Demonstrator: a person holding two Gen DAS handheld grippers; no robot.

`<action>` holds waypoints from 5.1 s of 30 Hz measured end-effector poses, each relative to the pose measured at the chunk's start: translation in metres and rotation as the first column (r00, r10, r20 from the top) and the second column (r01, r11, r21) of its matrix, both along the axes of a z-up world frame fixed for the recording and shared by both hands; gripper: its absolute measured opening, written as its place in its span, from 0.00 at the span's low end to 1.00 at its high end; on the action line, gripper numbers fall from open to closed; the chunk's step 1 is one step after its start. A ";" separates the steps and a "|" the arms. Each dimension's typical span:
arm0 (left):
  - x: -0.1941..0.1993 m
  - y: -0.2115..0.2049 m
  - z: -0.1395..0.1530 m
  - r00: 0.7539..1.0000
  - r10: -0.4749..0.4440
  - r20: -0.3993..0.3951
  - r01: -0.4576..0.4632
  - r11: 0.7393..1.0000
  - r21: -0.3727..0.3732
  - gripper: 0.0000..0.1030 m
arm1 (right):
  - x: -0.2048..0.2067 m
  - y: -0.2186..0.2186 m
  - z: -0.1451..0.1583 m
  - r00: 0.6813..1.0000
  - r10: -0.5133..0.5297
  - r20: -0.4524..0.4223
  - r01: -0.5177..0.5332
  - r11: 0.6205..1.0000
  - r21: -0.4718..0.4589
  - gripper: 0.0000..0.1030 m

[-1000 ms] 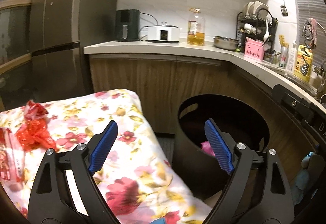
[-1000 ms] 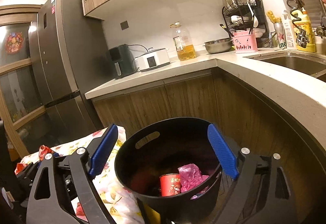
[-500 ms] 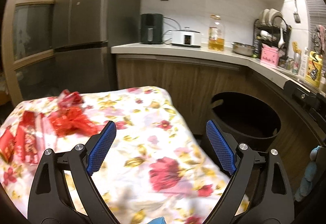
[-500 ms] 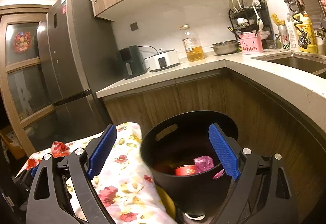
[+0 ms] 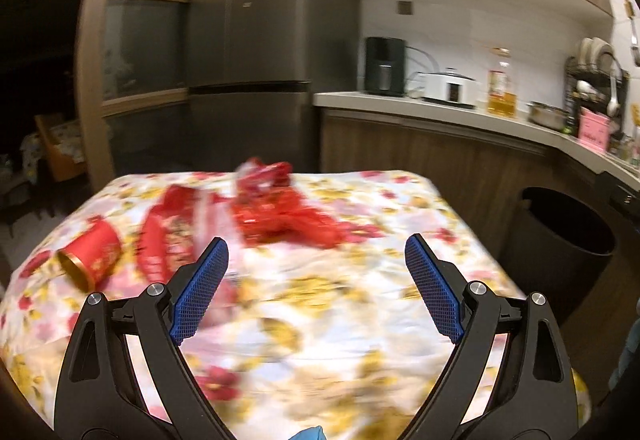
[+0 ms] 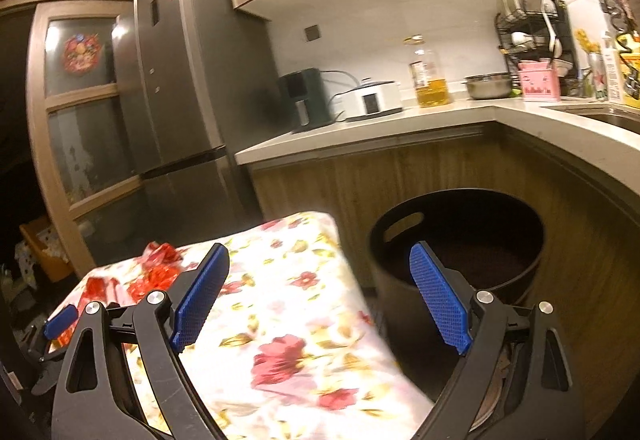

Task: Collect trash
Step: 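Move both open tools from the bin back over the table, then grasp the red printed snack bag with the left tool, then grasp the orange plastic bag with the right tool while the left tool holds the snack bag, then carry the snack bag and orange bag over the black bin with both tools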

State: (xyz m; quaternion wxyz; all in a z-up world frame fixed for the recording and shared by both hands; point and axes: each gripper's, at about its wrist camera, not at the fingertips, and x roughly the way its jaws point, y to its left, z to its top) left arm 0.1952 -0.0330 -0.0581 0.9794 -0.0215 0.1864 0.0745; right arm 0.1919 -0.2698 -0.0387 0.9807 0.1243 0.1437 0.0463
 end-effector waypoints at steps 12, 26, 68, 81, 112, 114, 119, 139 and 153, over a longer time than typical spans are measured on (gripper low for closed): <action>0.018 0.094 -0.017 0.985 0.170 -0.026 -0.171 0.984 -0.053 0.86 | 0.016 0.056 -0.007 0.995 0.099 -0.015 -0.099 0.995 0.003 0.86; 0.052 0.132 -0.044 0.976 0.134 -0.172 -0.163 0.972 -0.167 0.59 | 0.040 0.109 -0.012 0.982 0.189 -0.025 -0.190 0.982 -0.023 0.86; 0.019 0.148 -0.016 0.999 0.047 -0.021 -0.051 0.968 -0.245 0.07 | 0.164 0.225 -0.084 0.918 0.279 -0.283 -0.321 0.940 -0.114 0.42; 0.012 0.149 -0.012 0.998 0.059 -0.014 -0.060 0.969 -0.239 0.07 | 0.148 0.226 -0.077 0.906 0.344 -0.249 -0.377 0.920 -0.102 0.05; 0.006 0.052 0.019 0.992 -0.118 0.037 0.123 0.975 -0.184 0.07 | 0.046 0.097 0.002 0.972 0.233 -0.042 -0.236 0.967 -0.092 0.03; 0.009 0.039 0.020 0.989 -0.146 0.037 0.150 0.972 -0.182 0.07 | 0.043 0.084 0.004 0.976 0.213 -0.039 -0.216 0.972 -0.091 0.03; 0.015 0.004 0.024 0.974 -0.224 0.033 0.226 0.958 -0.175 0.07 | 0.037 0.053 0.011 0.988 0.152 -0.024 -0.154 0.984 -0.086 0.03; 0.052 -0.119 0.055 0.897 -0.435 0.076 0.441 0.890 -0.116 0.07 | 0.025 -0.058 0.037 0.994 -0.097 0.049 0.100 0.993 -0.069 0.03; 0.077 -0.189 0.057 0.838 -0.540 0.082 0.546 0.831 -0.105 0.07 | 0.029 -0.114 0.038 0.971 -0.231 0.060 0.234 0.971 -0.052 0.03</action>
